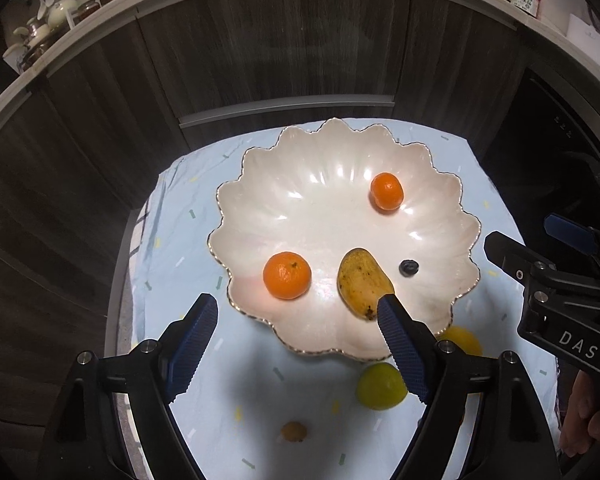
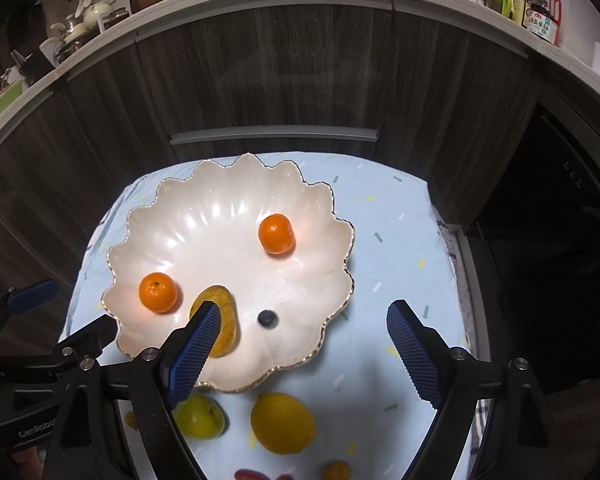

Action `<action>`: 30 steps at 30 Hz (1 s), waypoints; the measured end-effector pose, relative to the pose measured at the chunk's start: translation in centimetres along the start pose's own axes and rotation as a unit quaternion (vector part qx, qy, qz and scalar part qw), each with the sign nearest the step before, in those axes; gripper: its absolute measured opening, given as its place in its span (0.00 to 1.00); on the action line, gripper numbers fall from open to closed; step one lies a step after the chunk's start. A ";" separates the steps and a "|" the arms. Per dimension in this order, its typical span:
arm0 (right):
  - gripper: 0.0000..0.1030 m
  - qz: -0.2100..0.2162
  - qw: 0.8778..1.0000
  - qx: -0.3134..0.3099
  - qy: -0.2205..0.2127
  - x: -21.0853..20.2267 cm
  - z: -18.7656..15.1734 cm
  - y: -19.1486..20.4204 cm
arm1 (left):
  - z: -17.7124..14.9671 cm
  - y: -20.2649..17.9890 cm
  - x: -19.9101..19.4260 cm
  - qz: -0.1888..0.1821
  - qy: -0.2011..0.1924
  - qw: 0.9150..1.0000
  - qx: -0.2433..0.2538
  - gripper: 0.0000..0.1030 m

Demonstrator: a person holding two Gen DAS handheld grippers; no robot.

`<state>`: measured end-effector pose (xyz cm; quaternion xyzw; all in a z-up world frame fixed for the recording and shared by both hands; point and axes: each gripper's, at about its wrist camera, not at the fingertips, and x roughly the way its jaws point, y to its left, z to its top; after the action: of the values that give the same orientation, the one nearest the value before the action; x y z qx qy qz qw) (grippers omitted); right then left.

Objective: Organize fruits
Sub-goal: 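Open the left tool to drop the tangerine while the right tool drops the blueberry, then move both open tools back toward the loose fruits on the cloth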

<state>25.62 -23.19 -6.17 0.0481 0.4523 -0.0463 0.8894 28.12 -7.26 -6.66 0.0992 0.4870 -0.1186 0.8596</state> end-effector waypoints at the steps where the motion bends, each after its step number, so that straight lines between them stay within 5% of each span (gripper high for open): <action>1: 0.83 -0.001 1.000 0.000 -0.002 -0.3 -0.1 0.0 | -0.1 0.0 -0.2 0.000 -0.001 1.000 0.000 0.80; 30: 0.83 -0.011 1.000 -0.016 0.004 -3.0 -5.1 1.4 | -5.7 0.5 -2.8 0.003 -0.005 1.000 0.010 0.80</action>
<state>19.91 -21.01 -6.65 0.0291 0.4572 -0.0492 0.8875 22.23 -4.84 -7.07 0.1085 0.4809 -0.1212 0.8616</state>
